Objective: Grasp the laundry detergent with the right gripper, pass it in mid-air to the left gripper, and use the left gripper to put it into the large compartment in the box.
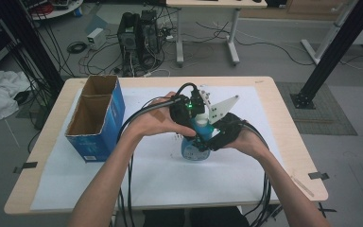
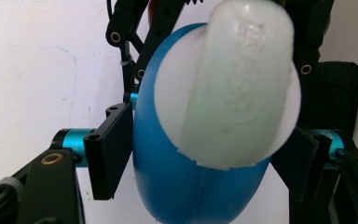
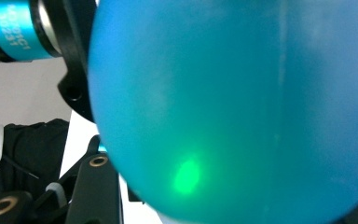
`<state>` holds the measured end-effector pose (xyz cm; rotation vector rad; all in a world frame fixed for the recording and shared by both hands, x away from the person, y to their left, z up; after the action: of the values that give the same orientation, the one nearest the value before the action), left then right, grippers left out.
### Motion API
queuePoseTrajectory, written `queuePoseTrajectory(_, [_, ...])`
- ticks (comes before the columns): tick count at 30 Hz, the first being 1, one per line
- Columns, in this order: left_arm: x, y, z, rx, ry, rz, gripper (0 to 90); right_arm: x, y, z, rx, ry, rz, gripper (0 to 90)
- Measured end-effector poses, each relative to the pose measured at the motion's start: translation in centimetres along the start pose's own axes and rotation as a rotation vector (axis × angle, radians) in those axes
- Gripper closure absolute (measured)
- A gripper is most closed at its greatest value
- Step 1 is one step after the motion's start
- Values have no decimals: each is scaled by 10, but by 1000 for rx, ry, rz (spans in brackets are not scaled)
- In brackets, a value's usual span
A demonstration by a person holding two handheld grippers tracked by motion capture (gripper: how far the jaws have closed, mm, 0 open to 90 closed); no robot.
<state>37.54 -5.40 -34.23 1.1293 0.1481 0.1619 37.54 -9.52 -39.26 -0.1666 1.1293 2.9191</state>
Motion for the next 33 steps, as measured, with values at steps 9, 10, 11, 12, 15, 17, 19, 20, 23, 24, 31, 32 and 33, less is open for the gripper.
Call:
queuePoseTrajectory(9, [0,0,-1,5,-12,-4,305,0,-1,0,-5,11,1,454])
queuePoseTrajectory(10, [0,0,0,1,-9,-5,305,0,-1,0,-4,10,1,454])
queuePoseTrajectory(11, [0,1,-1,5,-15,-4,307,0,-1,0,-3,10,1,453])
queuePoseTrajectory(12, [0,1,0,-2,-14,-3,329,1,0,-1,6,-9,4,454])
queuePoseTrajectory(15, [0,1,0,-6,-11,-8,341,0,0,0,-3,1,-2,454])
queuePoseTrajectory(17, [-1,0,-1,-2,-11,-5,341,1,0,-1,5,-10,4,454])
queuePoseTrajectory(19, [-1,0,-1,-9,-7,-8,342,0,0,0,-3,5,0,454])
queuePoseTrajectory(20, [0,1,-1,-6,-13,1,353,0,-1,0,-2,7,0,453])
queuePoseTrajectory(23, [0,1,-1,-10,-20,1,361,0,-1,0,-5,1,0,454])
queuePoseTrajectory(24, [0,1,-1,-11,-20,2,364,3,0,2,-11,-42,3,454])
queuePoseTrajectory(31, [0,2,-1,-24,-25,6,370,1,-1,2,-20,-14,5,453])
queuePoseTrajectory(32, [-1,2,0,-25,-23,10,371,2,-1,3,-30,-34,5,452])
queuePoseTrajectory(33, [-1,2,0,-26,-22,8,371,2,-1,3,-31,-32,3,452])
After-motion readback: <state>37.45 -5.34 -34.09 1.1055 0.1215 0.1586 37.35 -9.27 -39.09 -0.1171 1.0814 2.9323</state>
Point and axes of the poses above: each handheld gripper's, and its own axes: y roughly backward along the jaws, z roughly out of its top, x roughly to its left, the point moved 10 cm from there along -y, roughly forward along the jaws, and after that the axes turned 7 degrees about y, right-handed, at the moved point
